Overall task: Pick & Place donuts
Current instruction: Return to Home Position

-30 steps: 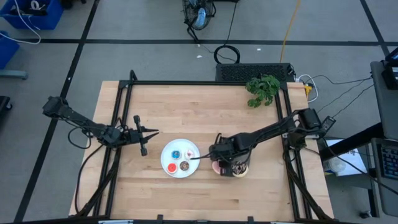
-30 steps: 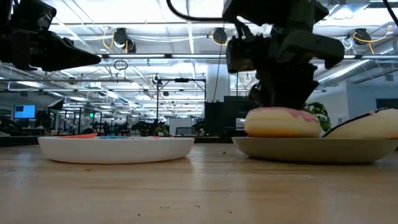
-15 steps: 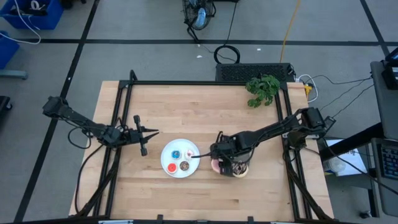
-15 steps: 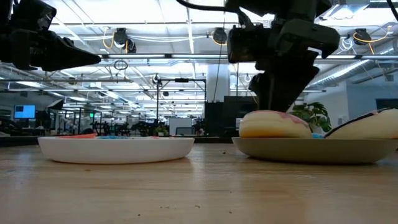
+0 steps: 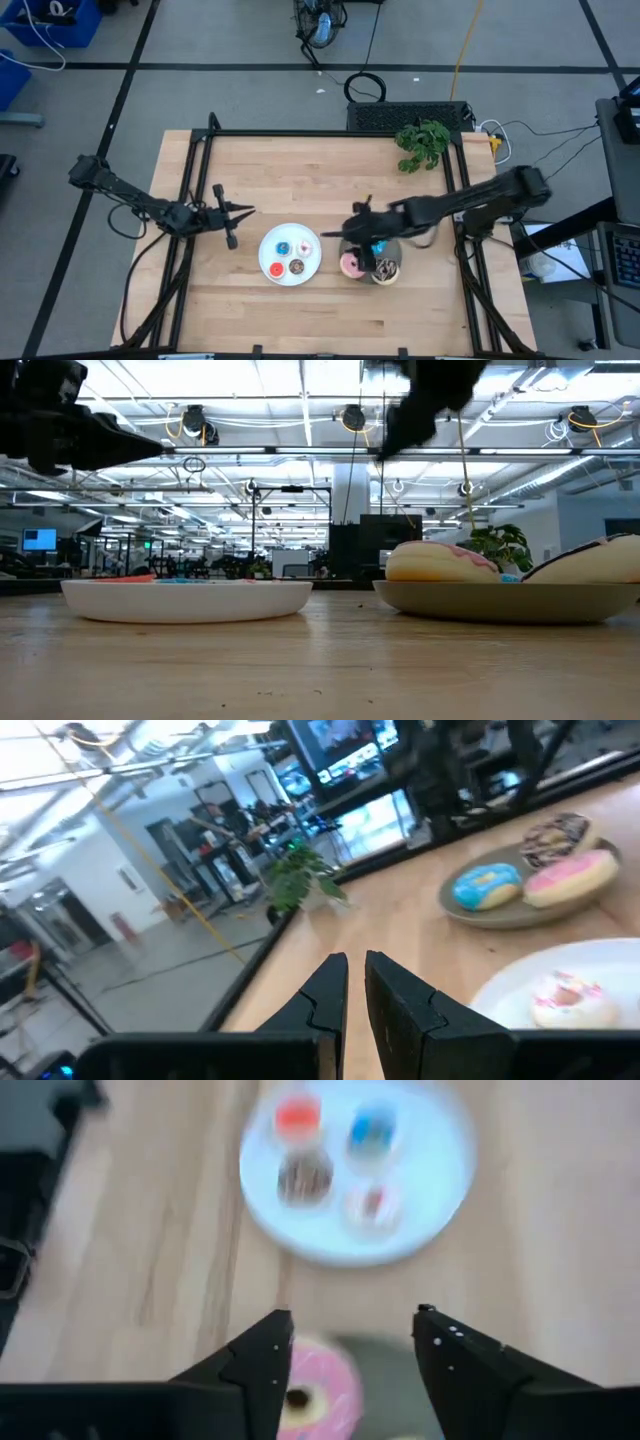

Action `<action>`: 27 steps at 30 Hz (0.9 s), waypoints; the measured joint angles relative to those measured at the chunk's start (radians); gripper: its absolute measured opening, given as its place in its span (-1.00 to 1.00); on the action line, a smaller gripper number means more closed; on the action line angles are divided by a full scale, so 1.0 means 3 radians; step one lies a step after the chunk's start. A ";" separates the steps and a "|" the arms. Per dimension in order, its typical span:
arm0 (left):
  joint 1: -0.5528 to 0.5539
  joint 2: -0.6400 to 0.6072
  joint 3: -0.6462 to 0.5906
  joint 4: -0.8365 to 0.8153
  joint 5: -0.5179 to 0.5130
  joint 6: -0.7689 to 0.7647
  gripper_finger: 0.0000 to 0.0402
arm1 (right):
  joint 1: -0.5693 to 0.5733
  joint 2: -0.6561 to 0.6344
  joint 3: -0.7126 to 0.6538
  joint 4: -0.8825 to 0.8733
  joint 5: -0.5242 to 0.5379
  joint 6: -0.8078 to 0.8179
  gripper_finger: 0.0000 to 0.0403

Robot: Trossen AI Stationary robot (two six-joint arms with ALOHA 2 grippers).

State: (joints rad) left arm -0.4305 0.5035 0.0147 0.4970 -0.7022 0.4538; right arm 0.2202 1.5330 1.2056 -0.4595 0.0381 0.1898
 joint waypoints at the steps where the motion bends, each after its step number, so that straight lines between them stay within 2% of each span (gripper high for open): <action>1: 0.0000 -0.0001 -0.0001 0.0033 -0.0034 0.0032 -0.77 | 0.0033 -0.0158 -0.0007 0.0026 0.0109 -0.0090 -0.09; 5: 0.0000 -0.0004 0.0000 0.0156 -0.0098 -0.0068 -0.77 | 0.0168 -0.0879 -0.0291 0.0262 0.0312 -0.0293 -0.41; 10: -0.0021 -0.0003 0.0128 0.0214 -0.0104 -0.0150 -0.85 | 0.0404 -0.1956 -0.1285 0.0894 0.0800 -0.0289 -0.93; 12: -0.0044 -0.0003 0.0161 0.0181 -0.0103 -0.0134 -0.95 | 0.0424 -0.2351 -0.1736 0.1238 0.0839 -0.0236 -0.95; 17: 0.0035 -0.0003 0.0178 0.0284 -0.0040 -0.0074 -0.98 | 0.0301 -0.3131 -0.2691 0.2294 0.0816 -0.0548 -0.98; 21: 0.0109 -0.0060 0.0178 0.0311 0.0113 -0.0042 -0.98 | 0.0222 -0.3692 -0.3144 0.2387 0.0818 -0.0573 -0.99; 25: 0.0190 -0.0111 0.0175 0.0150 0.0424 -0.0071 -0.98 | 0.0222 -0.4074 -0.3334 0.2205 0.0813 -0.0609 -0.99; 27: 0.0247 -0.0155 0.0175 0.0071 0.0426 -0.0093 -0.98 | 0.0229 -0.4249 -0.3390 0.2143 0.0698 -0.0707 -1.00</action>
State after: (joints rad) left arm -0.3565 0.4572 0.0673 0.5182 -0.5743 0.4259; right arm 0.2890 0.2584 0.1886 0.1834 0.2475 -0.0222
